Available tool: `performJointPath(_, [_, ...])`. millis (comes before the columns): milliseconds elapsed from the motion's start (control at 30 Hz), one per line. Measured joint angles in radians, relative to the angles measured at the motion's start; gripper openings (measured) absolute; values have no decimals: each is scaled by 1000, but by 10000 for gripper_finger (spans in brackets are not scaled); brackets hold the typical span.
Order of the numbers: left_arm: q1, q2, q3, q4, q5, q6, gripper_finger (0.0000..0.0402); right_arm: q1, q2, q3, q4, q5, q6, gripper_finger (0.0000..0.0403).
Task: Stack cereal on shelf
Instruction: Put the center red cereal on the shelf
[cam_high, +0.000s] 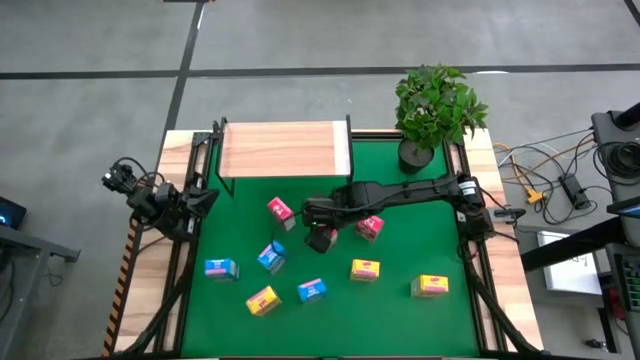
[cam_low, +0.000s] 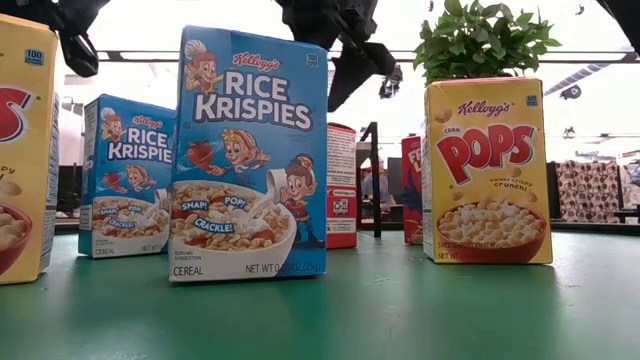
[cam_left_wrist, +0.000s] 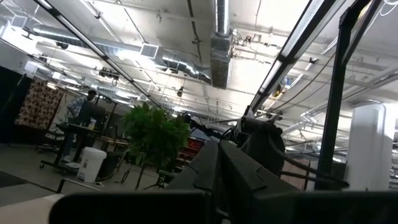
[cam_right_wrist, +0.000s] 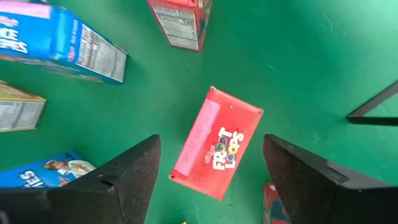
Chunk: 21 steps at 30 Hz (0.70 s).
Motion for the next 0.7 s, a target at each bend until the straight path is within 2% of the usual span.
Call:
performJointPath(333, [0, 0, 0, -7, 0, -5, 0, -1, 0, -79, 20, 10, 42, 277])
performJointPath(700, [0, 0, 0, -10, 0, -12, 0, 9, 0, -89, 34, -11, 74, 276])
